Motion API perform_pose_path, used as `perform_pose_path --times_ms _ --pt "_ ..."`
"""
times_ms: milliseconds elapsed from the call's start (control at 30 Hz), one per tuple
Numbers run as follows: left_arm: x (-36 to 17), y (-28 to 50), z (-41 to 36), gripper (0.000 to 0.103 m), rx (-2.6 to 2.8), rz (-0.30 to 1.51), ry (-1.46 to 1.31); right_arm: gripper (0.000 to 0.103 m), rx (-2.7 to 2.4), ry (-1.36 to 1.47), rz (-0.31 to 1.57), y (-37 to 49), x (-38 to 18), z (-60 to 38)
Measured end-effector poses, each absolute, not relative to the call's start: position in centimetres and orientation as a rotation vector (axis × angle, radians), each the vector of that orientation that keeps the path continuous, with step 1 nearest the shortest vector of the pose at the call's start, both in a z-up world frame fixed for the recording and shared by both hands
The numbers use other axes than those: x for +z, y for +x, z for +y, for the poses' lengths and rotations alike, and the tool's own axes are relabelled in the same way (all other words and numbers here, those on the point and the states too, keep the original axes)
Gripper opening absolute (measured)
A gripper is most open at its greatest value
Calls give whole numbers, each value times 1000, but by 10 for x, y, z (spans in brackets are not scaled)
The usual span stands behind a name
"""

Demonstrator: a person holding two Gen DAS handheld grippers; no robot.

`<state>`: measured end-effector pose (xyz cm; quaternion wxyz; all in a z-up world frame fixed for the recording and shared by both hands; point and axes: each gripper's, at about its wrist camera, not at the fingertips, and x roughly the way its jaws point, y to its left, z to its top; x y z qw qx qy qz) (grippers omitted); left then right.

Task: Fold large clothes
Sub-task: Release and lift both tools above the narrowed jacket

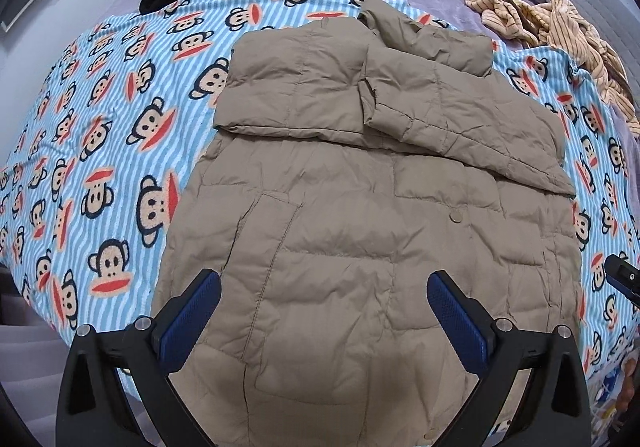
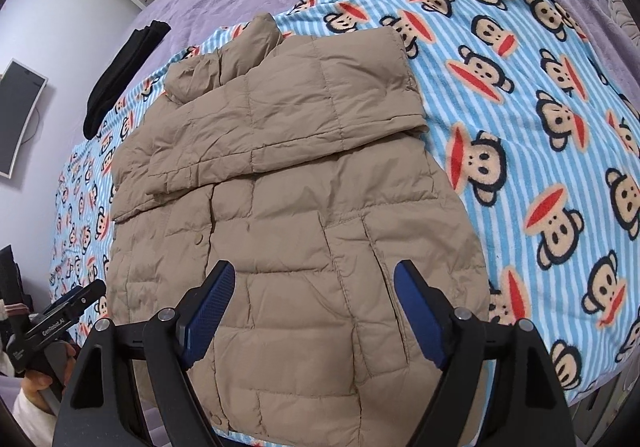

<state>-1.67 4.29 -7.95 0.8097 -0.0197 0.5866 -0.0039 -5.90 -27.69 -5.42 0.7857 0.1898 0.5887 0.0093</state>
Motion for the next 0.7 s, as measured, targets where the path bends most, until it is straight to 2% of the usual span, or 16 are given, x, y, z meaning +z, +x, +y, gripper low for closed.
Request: perform_pose_path --times_ms 700 --pt "-98 -83 96 103 -99 1287 -3 86 -46 517 1252 -133 -69 -221"
